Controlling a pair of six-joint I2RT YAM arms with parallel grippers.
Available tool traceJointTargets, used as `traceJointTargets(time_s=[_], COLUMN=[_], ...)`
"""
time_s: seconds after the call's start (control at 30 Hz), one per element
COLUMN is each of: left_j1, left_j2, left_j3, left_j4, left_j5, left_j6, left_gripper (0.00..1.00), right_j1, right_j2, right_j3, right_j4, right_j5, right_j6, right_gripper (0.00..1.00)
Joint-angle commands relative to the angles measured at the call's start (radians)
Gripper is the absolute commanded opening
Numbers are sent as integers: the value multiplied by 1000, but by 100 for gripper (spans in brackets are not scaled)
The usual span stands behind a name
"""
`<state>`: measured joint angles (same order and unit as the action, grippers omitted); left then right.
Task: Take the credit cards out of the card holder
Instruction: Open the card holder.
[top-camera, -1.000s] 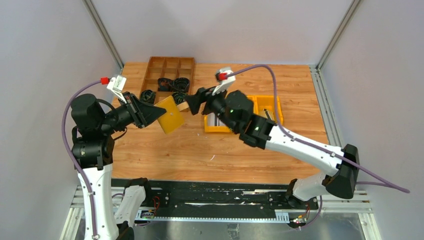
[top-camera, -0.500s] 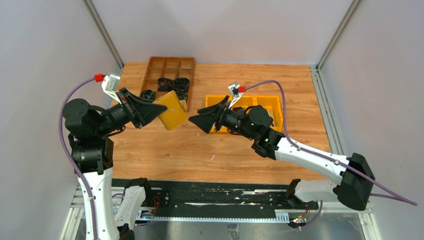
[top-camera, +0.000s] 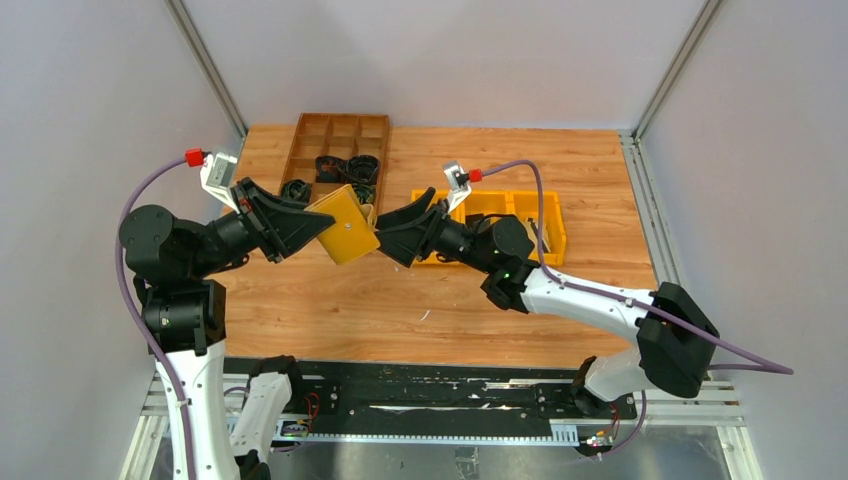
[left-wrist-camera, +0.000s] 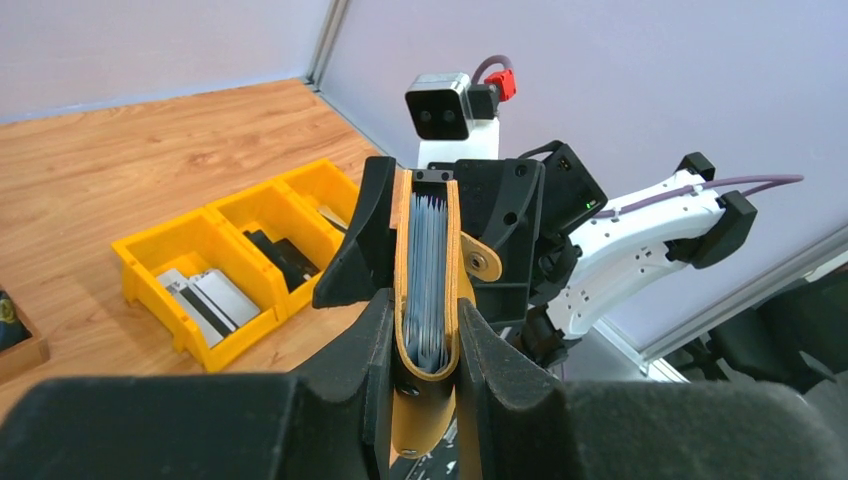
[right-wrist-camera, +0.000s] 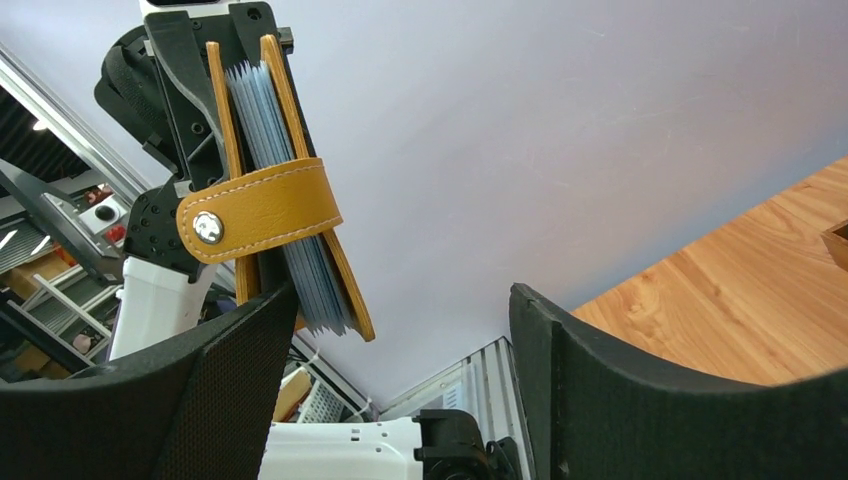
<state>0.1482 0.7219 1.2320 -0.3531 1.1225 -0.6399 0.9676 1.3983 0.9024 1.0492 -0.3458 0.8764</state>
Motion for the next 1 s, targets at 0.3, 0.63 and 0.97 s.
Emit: traceJointTargets(time_s=[0.3,0.63,0.97], left_j1=[-4,-4,-4], left_j2=[-15,3,8], left_j3=[-35,7,0], left_j4=[126,129,168], left_j5=[48,52,40], left_j6=[-128,-139,-181], left_gripper=[0,0,0], right_j1=[-20,-15,32], right_j2=[-7,52,-11], right_j3=[77,97,62], right_j4=[21,148,69], right_j5=[-12,181,314], right_j6=[-18,65,4], right_gripper=[82,63,46])
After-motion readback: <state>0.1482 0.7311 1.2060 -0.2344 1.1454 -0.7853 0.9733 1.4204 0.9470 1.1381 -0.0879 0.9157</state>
